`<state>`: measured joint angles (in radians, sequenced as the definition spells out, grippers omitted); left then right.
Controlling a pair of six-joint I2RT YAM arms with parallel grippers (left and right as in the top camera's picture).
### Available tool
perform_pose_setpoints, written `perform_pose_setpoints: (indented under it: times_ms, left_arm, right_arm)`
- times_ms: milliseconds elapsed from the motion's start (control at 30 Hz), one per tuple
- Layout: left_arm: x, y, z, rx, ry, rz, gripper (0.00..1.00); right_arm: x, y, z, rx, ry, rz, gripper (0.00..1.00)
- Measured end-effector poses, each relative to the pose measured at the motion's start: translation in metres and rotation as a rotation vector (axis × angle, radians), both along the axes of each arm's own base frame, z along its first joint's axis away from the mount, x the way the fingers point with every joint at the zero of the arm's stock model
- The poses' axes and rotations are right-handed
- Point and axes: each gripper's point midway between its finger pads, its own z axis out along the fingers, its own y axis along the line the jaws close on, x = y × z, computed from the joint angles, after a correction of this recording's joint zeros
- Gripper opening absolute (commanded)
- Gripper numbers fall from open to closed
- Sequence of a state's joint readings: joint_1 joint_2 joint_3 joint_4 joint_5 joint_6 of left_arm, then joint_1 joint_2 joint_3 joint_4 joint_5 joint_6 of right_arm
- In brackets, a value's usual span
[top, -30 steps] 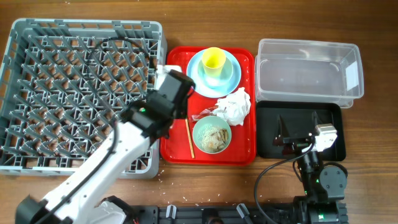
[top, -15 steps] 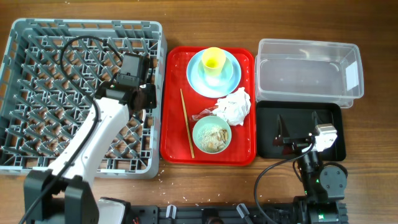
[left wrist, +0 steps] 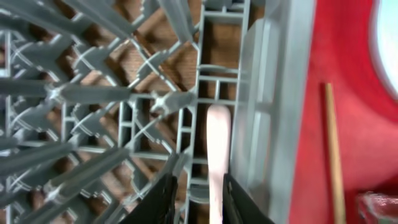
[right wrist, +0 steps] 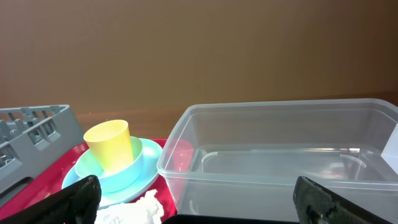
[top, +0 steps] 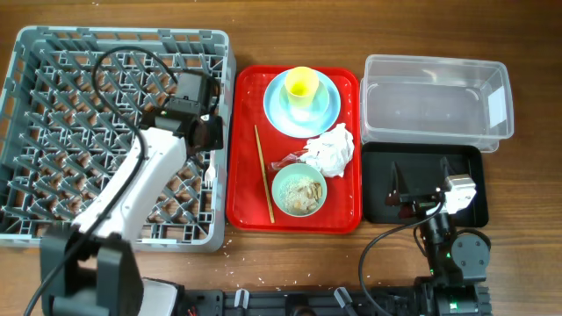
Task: Sort waste into correct bins and load items into the dishwasher rack
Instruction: 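Return the left gripper to the red tray above the wooden stick, then grasp the wooden stick with the left gripper and lift it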
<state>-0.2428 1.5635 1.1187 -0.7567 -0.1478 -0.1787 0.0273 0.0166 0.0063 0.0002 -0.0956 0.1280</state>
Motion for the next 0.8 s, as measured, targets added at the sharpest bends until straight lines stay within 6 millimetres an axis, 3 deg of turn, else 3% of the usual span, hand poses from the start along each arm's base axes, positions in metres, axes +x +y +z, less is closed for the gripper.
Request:
perform_pose_setpoints:
  times_ms: [33,67,133,200,233,367,433,500,567,633,800]
  left_arm:
    - [0.0,-0.002,0.011,-0.019,-0.024,0.005,0.8]
    - [-0.003,-0.01,0.027,-0.071,-0.055,-0.002,1.0]
    - [-0.015,-0.039,0.065,-0.234,-0.116,-0.066,1.0]
    - [-0.032,-0.072,0.085,-0.421,-0.098,-0.155,0.16]
    - [-0.041,-0.083,0.086,-0.486,-0.06,-0.182,0.08]
    - [-0.065,-0.122,0.066,-0.555,0.095,-0.194,0.05]
    - [-0.076,-0.137,0.042,-0.498,0.159,-0.137,0.05]
    - [-0.081,-0.143,0.02,-0.385,0.17,-0.061,0.12]
    - [-0.085,-0.145,-0.004,-0.247,0.15,0.031,0.23]
    - [-0.08,-0.137,-0.017,-0.17,0.12,0.131,0.26]
    - [-0.077,-0.125,-0.051,-0.071,0.149,0.221,0.25]
  right_arm:
    - [0.0,0.0,0.0,0.0,0.0,0.0,1.0]
    - [0.0,0.0,0.0,0.0,0.0,0.0,1.0]
    - [0.0,0.0,0.0,0.0,0.0,0.0,1.0]
    - [0.0,0.0,0.0,0.0,0.0,0.0,1.0]
    - [0.0,0.0,0.0,0.0,0.0,0.0,1.0]
    - [0.0,0.0,0.0,0.0,0.0,0.0,1.0]
    - [0.0,0.0,0.0,0.0,0.0,0.0,1.0]
    - [0.0,0.0,0.0,0.0,0.0,0.0,1.0]
    - [0.0,0.0,0.0,0.0,0.0,0.0,1.0]
    - [0.0,0.0,0.0,0.0,0.0,0.0,1.0]
    - [0.0,0.0,0.0,0.0,0.0,0.0,1.0]
